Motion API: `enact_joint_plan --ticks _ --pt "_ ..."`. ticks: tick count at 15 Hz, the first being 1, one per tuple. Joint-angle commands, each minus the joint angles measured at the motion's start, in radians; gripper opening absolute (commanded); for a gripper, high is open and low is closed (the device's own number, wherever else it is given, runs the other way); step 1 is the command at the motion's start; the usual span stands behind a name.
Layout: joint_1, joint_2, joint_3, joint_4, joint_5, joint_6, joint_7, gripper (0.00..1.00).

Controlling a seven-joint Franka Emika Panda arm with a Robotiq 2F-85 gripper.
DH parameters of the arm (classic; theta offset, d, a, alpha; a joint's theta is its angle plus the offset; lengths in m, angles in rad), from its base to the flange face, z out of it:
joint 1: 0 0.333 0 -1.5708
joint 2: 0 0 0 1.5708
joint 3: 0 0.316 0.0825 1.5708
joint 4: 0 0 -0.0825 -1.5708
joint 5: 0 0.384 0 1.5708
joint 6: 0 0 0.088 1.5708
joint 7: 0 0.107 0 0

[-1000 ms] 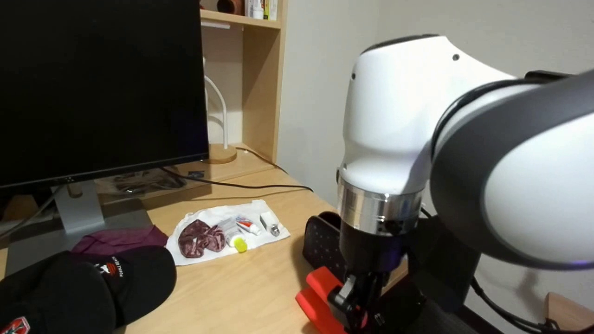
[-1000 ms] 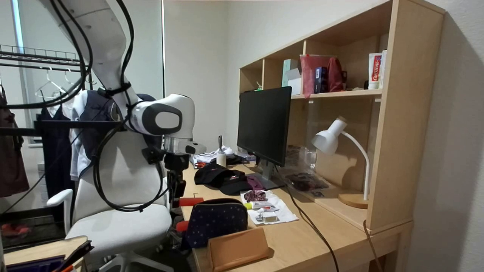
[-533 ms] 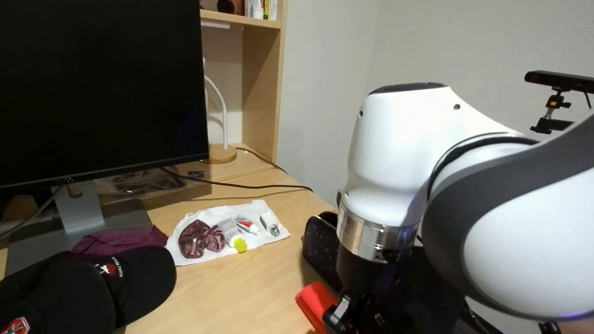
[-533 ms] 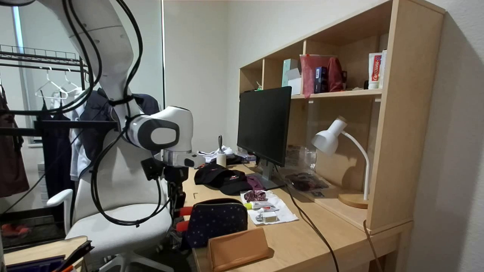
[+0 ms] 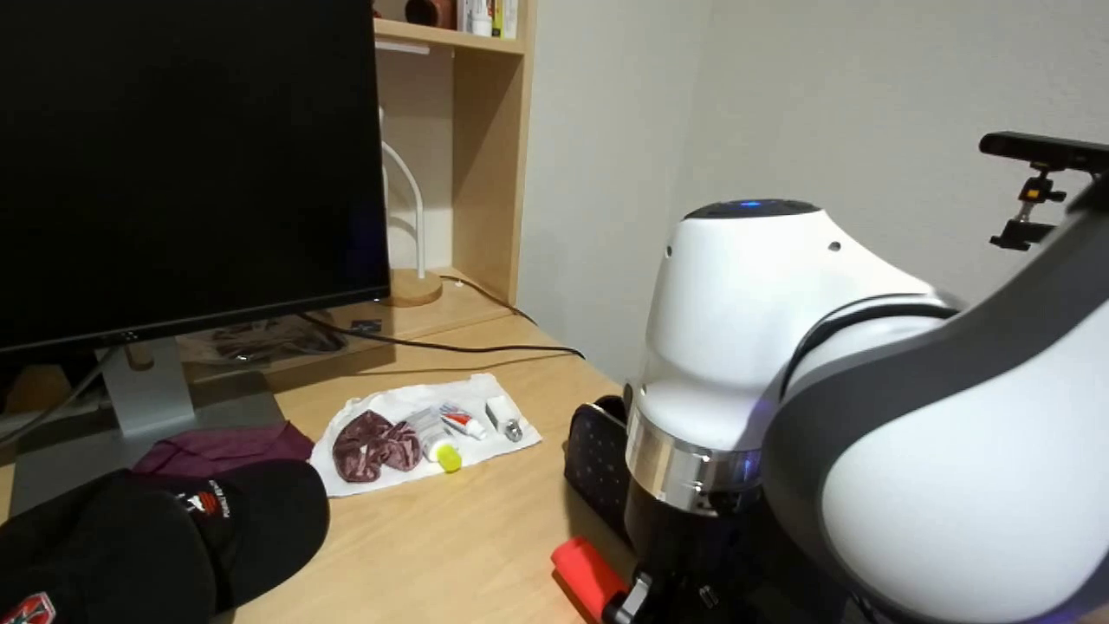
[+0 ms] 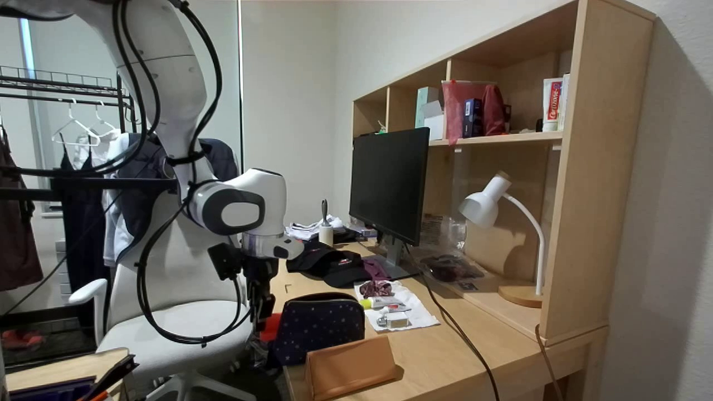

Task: Move the orange blocks to the front edge of the desk

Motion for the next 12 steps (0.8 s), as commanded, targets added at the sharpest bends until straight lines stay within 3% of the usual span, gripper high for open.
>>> enact_joint_plan --ticks 1,12 --pt "-0.005 -0.003 -0.002 -0.019 0.016 0.029 -0.036 0.16" --pt "-0.002 0.002 -0.025 -0.017 -0.036 0.026 -0.039 0.16"
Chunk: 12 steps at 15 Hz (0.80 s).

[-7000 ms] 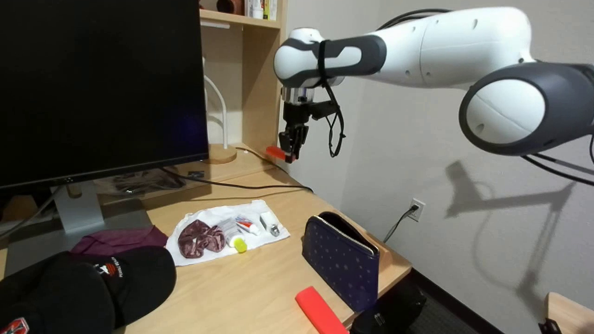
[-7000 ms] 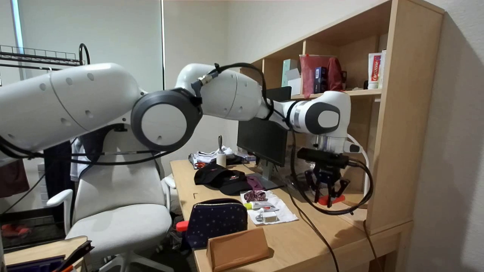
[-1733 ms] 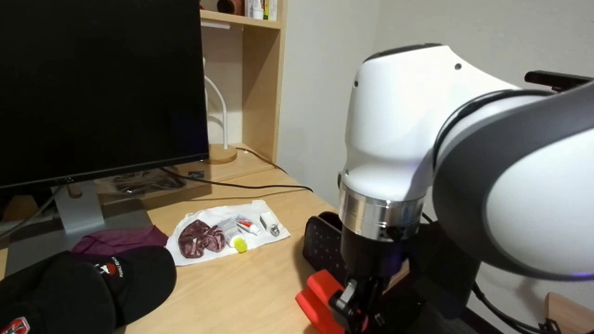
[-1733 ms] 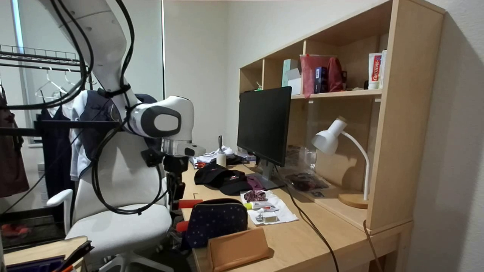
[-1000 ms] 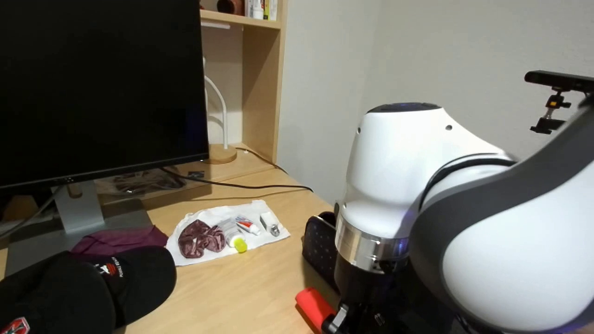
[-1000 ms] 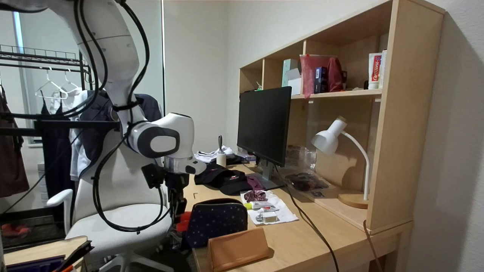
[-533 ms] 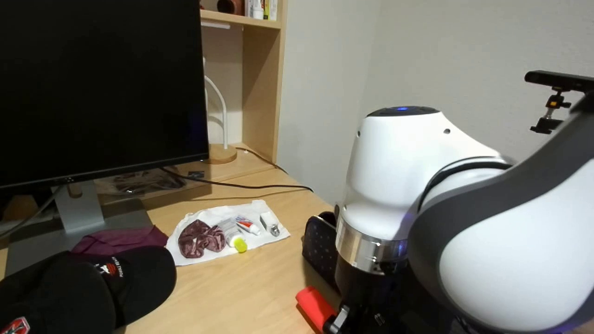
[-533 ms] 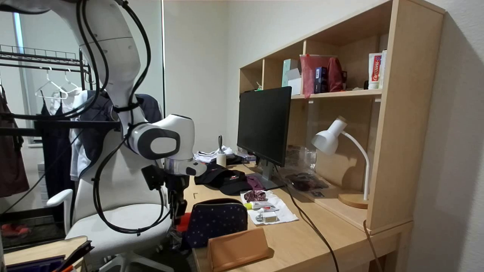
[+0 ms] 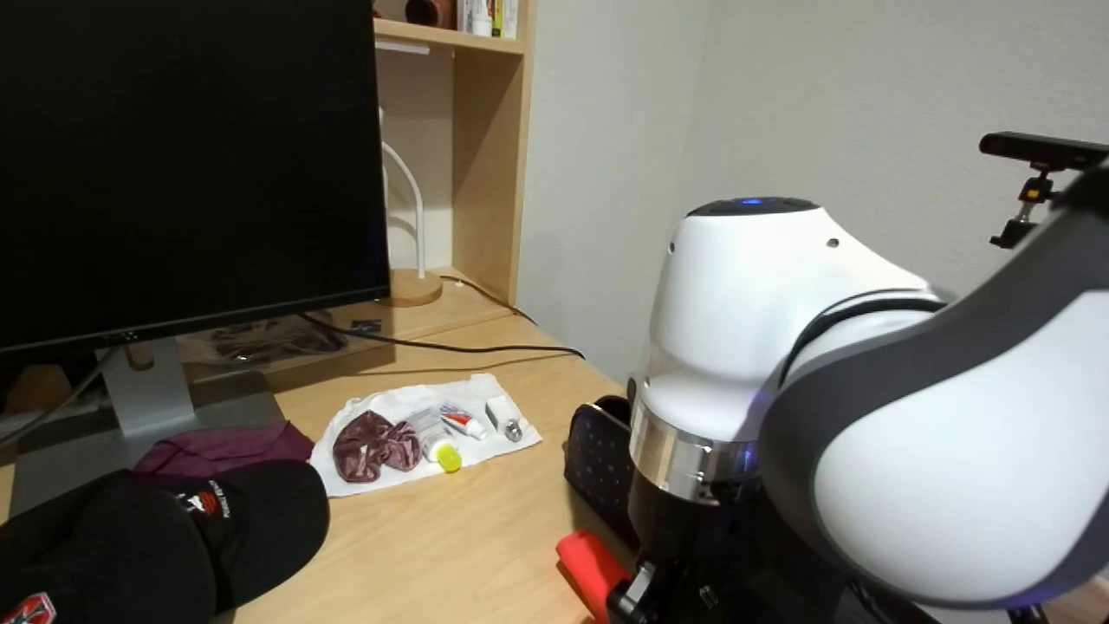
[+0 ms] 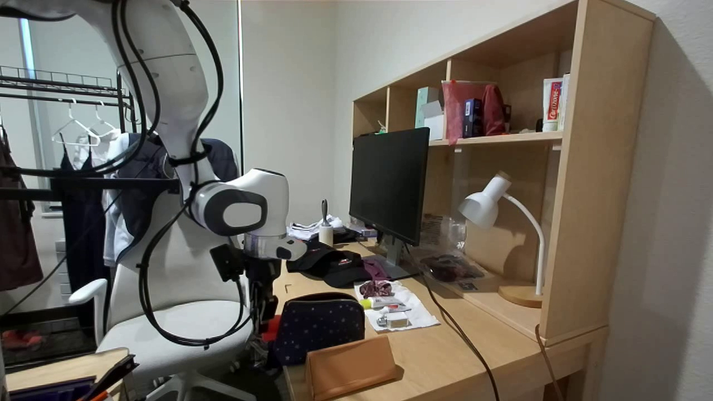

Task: Move the orange blocks to the front edge of the desk

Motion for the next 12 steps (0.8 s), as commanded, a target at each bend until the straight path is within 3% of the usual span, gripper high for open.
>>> enact_joint_plan --ticks 1,3,4,5,9,12 --pt "0.001 0.005 -0.007 -0.016 -0.05 0.03 -0.025 0.16" --pt "0.003 0.012 -0.013 -0.014 -0.09 0.031 -0.017 0.16" --pt "0.004 0.015 -0.017 -0.013 -0.114 0.033 -0.009 0.63" --pt "0.004 0.017 -0.02 -0.012 -0.129 0.031 -0.009 0.64" --pt "0.004 0.027 -0.027 -0.01 -0.158 0.035 -0.003 0.88" --pt "-0.013 0.008 -0.002 -0.011 -0.06 0.008 -0.054 1.0"
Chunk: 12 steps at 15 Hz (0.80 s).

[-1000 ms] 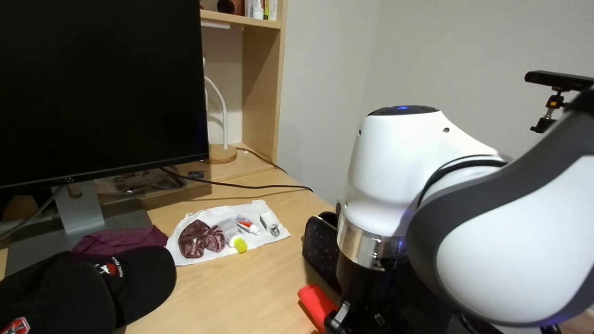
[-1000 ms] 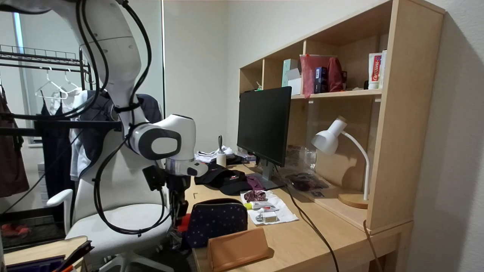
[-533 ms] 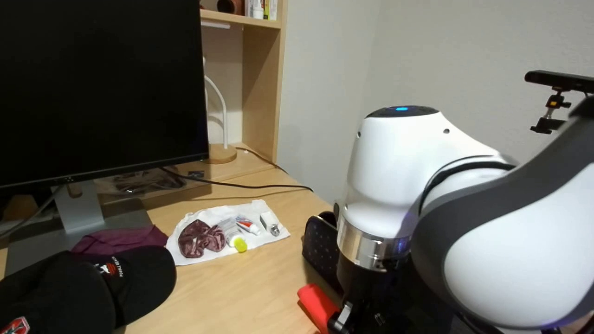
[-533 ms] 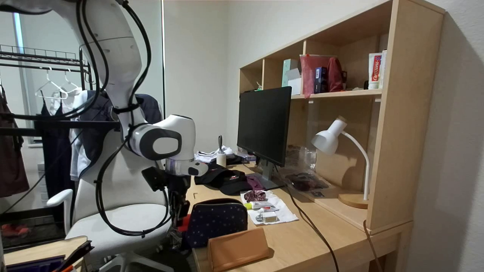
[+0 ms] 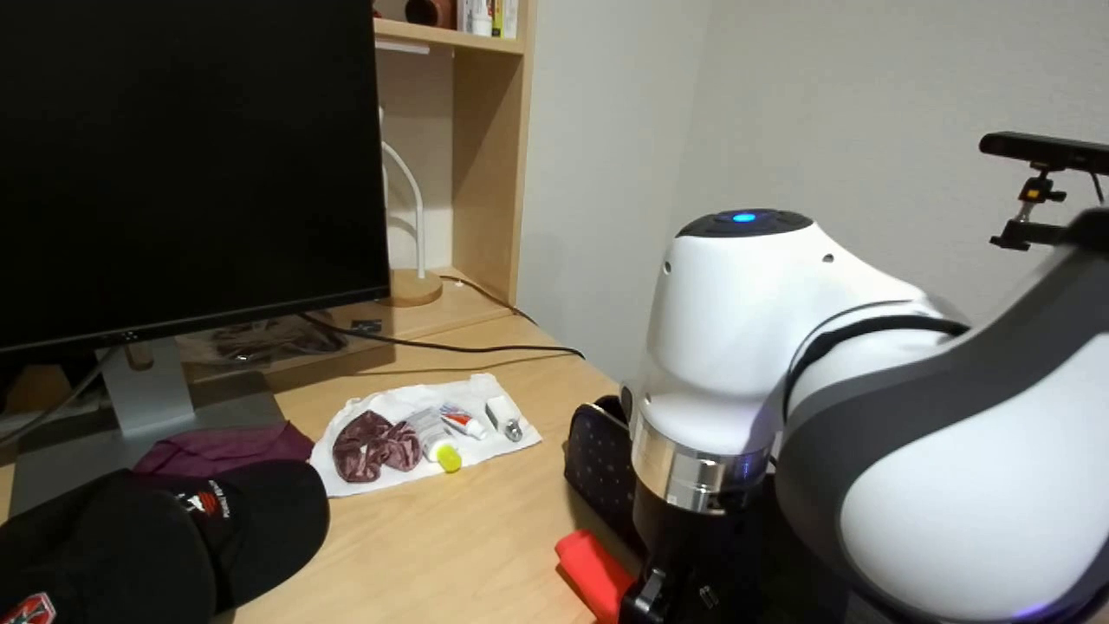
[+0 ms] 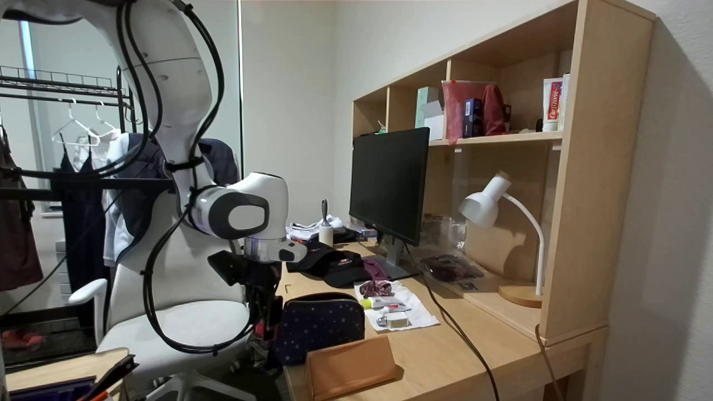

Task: Move the orange blocks to the front edge of the desk

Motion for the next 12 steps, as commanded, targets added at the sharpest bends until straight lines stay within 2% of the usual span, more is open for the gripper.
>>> enact_joint_plan --ticks 1,3,5,8,12 --pt "-0.019 -0.04 0.027 -0.016 0.105 -0.013 -0.067 1.0" --pt "-0.016 -0.099 0.026 -0.021 0.12 -0.057 -0.077 1.0" --pt "-0.014 -0.168 0.037 -0.018 0.163 -0.129 -0.145 1.0" --pt "-0.003 -0.288 0.02 0.003 0.21 -0.305 -0.253 1.0" --pt "-0.037 -0.419 -0.036 0.078 0.112 -0.591 -0.262 1.0"
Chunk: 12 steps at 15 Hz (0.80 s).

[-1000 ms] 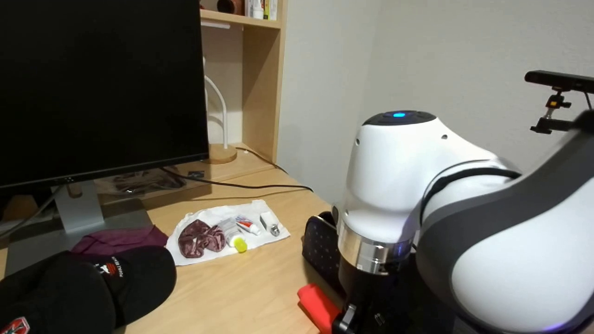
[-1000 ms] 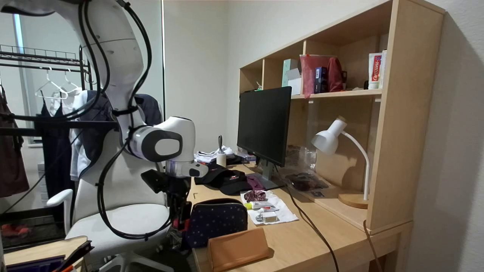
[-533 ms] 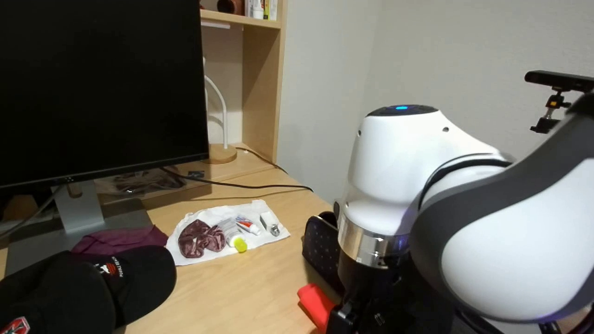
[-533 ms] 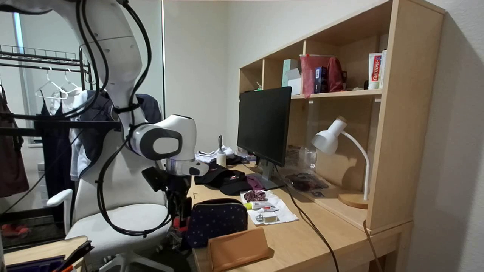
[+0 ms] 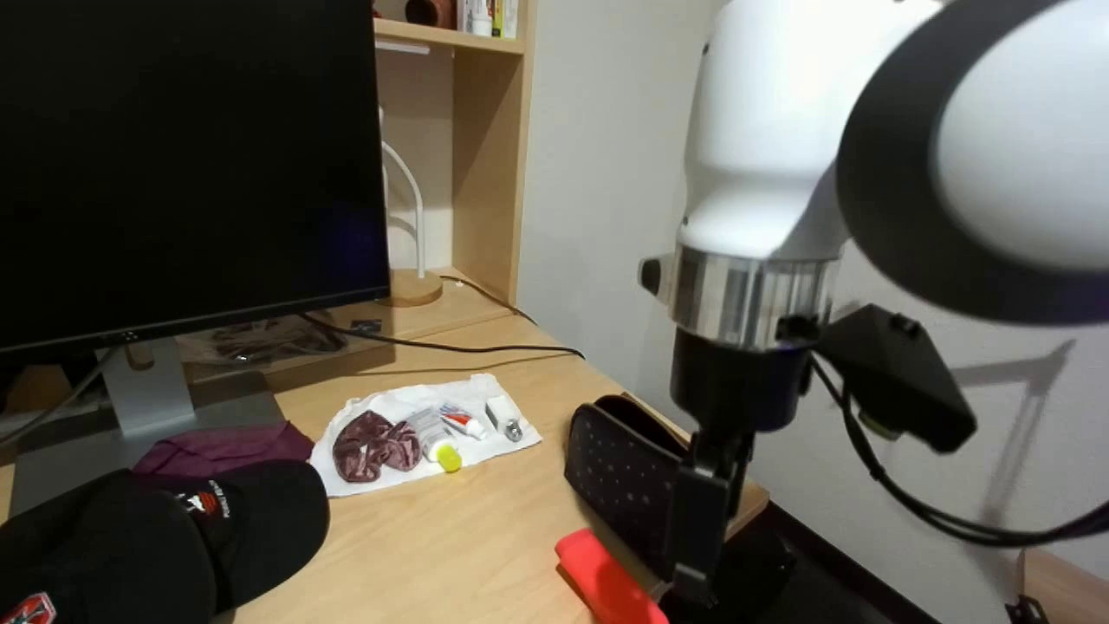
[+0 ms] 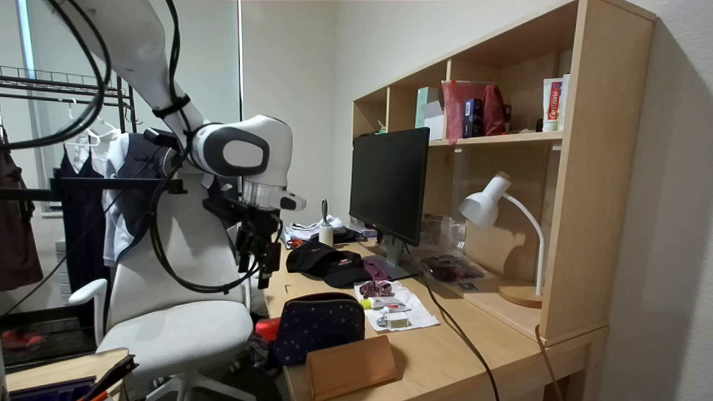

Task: Move the orange blocks to the front edge of the desk

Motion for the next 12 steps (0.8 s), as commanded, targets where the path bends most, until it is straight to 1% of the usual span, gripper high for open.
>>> enact_joint_plan --ticks 1,3,5,7,9,11,12 --pt "-0.052 -0.115 -0.046 0.054 -0.087 -0.211 -0.024 1.0" --pt "-0.09 -0.121 -0.085 0.104 -0.139 -0.268 -0.04 1.0" --pt "-0.129 -0.107 -0.115 0.143 -0.183 -0.262 -0.027 1.0" --pt "-0.157 -0.084 -0.14 0.173 -0.201 -0.228 -0.021 1.0" --pt "-0.171 -0.064 -0.166 0.199 -0.178 -0.215 -0.035 1.0" --pt "-0.171 -0.048 -0.196 0.218 -0.107 -0.2 -0.053 1.0" --pt "-0.172 -0.04 -0.204 0.225 -0.096 -0.193 -0.051 1.0"
